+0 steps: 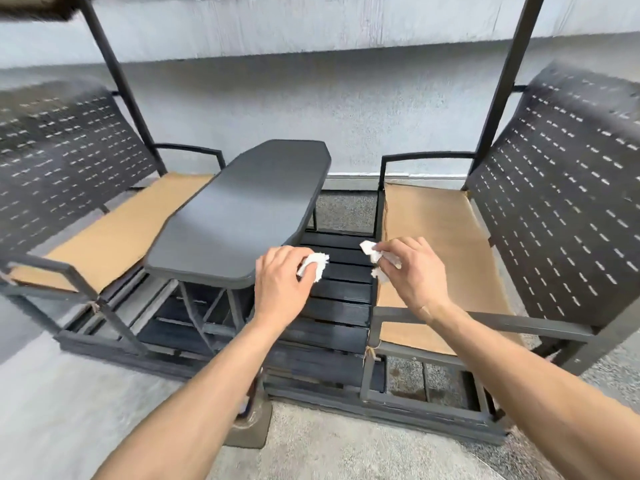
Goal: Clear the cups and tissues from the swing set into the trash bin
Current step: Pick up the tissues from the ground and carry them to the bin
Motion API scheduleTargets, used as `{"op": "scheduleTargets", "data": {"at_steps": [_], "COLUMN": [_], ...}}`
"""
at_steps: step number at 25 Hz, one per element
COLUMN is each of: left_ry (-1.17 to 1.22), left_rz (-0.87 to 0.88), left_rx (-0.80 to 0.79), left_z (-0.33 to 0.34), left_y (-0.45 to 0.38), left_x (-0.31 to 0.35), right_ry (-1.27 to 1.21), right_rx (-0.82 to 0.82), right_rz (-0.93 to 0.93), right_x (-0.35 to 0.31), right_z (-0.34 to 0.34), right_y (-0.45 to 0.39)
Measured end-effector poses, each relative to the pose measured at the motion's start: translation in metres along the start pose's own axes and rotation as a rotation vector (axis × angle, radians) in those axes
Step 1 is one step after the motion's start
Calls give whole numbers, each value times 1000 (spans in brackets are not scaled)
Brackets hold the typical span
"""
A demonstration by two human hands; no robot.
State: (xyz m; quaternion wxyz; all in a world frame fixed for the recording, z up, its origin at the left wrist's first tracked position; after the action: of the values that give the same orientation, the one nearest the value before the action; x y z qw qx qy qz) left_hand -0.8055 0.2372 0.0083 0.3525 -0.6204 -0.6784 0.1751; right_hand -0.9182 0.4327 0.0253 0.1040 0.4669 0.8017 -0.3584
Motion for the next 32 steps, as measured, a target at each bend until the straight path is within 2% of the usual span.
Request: {"op": "scheduleTargets", "data": {"at_steps": [6, 13, 21, 27, 32], "left_ry": [-168, -337, -338, -287, -231], "left_rz": [-129, -296, -394, -366, -388], "left_rx": [84, 94, 114, 88, 35], "left_z": [-63, -160, -245, -266, -243], "left_y": [26, 91, 142, 151, 151], "left_x": [-51, -147, -270, -341, -391], "right_ry": [-66, -161, -160, -121, -89], "right_rx": [-101, -251, -351, -365, -387], "right_rz": [-138, -296, -349, -291, -257], "right_x": [-63, -185, -313, -364, -374], "right_z": [47, 130, 215, 266, 304], "right_y": [-10, 24, 49, 57, 48]}}
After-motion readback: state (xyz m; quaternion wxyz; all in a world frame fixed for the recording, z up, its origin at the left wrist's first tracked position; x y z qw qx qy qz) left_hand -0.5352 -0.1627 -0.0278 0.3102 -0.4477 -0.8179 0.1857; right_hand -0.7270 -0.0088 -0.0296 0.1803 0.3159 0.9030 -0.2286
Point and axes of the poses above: each hand's wrist, its own y-axis away from the middle knuckle, its own z-axis out of the palm, x = y × z, the point moved 9 cm from there along -y, towards the middle knuckle, and after that the axes turned 12 degrees about z, right-handed, at the moved point
